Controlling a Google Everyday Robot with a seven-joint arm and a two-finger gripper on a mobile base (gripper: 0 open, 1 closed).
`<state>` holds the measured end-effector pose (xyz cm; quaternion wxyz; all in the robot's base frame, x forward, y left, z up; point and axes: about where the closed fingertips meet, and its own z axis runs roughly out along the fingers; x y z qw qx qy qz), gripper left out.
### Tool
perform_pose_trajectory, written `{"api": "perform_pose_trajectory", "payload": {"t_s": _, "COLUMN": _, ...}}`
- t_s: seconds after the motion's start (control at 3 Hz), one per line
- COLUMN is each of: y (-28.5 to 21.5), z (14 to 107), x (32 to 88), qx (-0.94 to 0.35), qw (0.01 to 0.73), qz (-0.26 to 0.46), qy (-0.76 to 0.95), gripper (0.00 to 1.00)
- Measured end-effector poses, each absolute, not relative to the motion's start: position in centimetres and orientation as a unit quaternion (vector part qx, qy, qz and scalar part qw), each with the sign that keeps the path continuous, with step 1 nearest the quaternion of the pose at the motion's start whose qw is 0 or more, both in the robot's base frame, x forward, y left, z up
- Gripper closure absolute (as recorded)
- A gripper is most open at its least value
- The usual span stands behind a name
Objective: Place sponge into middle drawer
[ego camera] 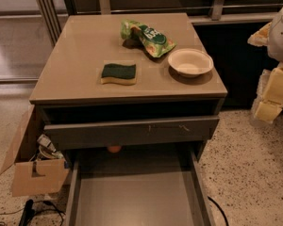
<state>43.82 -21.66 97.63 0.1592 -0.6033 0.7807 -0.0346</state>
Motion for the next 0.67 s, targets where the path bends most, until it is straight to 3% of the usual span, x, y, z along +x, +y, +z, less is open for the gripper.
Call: {"api": "perform_pose_trajectory", "payload": {"t_s": 0.67, "y": -21.35, "z": 97.32, "x": 44.55, "qx": -0.609, "qw": 0.159, "qz": -0.022, "qy": 0.776, "gripper": 0.00}}
